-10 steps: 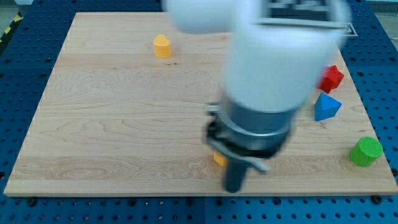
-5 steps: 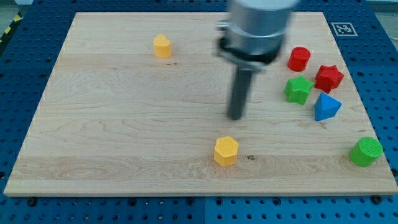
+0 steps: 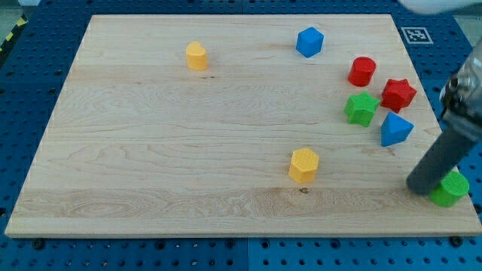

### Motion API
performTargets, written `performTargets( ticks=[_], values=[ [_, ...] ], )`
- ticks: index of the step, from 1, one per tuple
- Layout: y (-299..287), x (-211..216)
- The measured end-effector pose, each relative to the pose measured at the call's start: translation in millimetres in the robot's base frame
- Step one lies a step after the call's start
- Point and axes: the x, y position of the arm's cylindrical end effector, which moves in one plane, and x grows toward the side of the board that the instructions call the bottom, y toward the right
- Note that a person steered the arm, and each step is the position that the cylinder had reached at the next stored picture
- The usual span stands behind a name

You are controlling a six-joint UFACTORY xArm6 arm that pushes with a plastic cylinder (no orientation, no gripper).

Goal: Move the yellow hexagon towards the bottom right

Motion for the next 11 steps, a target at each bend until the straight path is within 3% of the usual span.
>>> performTargets(
  ticks=[1, 2, 3, 4, 5, 6, 7, 8, 9, 10, 11],
  values=[
    [-30.1, 31.7],
    [-72.1, 31.6],
    [-186.9, 31.7],
    [-308.4, 20.7],
    [-340.4, -36.5],
    [-224.7, -71.0],
    [-65.3, -72.5],
    [-46.7, -71.9],
    [-117.2, -67.5],
    [-132.8, -32.9],
    [-69.7, -30.3]
  ],
)
